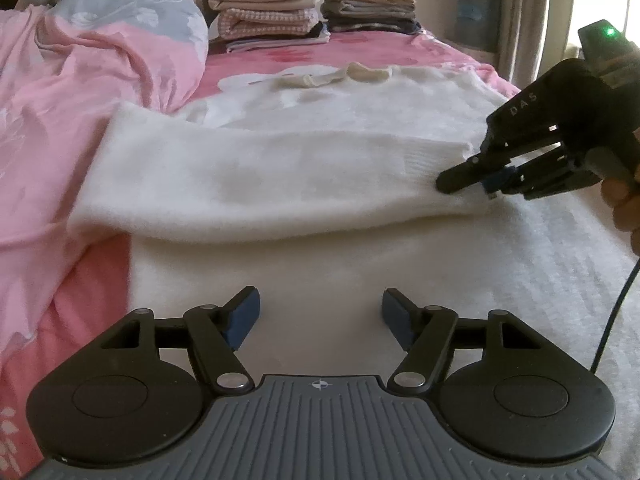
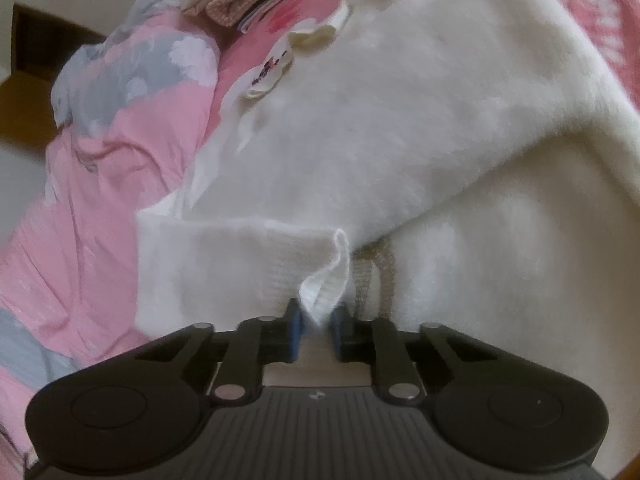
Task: Fold clothes
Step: 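Lift the held sleeve and lay it across the sweater body with the right gripper, then pull the held cuff toward the sweater collar with the right gripper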
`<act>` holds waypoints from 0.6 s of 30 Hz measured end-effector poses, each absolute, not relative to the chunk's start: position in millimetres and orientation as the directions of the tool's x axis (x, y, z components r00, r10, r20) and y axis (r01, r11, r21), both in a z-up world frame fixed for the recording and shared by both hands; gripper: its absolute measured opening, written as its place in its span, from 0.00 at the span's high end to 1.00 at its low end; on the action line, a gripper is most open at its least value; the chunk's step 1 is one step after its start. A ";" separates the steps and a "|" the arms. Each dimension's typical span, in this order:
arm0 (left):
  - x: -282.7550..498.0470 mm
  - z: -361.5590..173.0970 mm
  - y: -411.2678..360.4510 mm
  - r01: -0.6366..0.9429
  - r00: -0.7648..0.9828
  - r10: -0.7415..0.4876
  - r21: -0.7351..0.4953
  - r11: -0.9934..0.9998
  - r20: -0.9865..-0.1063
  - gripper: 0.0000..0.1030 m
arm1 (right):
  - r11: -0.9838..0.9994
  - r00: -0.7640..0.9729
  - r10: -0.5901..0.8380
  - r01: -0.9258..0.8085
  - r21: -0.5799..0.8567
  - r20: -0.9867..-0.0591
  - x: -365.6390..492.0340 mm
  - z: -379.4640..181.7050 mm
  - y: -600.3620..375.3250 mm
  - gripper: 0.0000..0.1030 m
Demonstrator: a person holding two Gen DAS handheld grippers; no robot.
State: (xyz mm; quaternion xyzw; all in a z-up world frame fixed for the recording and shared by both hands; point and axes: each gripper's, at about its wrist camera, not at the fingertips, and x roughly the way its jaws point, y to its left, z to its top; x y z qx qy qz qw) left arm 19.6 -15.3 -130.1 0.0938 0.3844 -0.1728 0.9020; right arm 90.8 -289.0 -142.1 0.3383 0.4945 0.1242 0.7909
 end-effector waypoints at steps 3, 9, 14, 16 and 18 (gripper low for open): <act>19.4 -130.5 -15.2 0.384 0.648 -0.236 0.044 0.922 -0.724 0.32 | 0.783 0.493 0.499 0.096 0.615 -0.713 90.2 -132.1 -279.7 0.92; 19.5 -131.0 -15.1 0.381 0.650 -0.230 0.048 0.923 -0.724 0.32 | 0.825 0.520 0.466 0.037 0.564 -0.716 88.3 -117.2 -269.1 0.93; 19.5 -131.0 -15.3 0.379 0.652 -0.225 0.054 0.924 -0.724 0.32 | 0.839 0.532 0.451 0.023 0.544 -0.717 88.1 -112.0 -266.7 0.93; 19.3 -131.3 -15.2 0.378 0.652 -0.224 0.054 0.924 -0.724 0.32 | 0.842 0.538 0.445 0.019 0.539 -0.716 88.3 -110.1 -265.3 0.93; 18.5 -131.7 -15.4 0.378 0.652 -0.223 0.057 0.924 -0.724 0.31 | 0.844 0.542 0.444 0.014 0.536 -0.714 88.8 -108.5 -263.7 0.93</act>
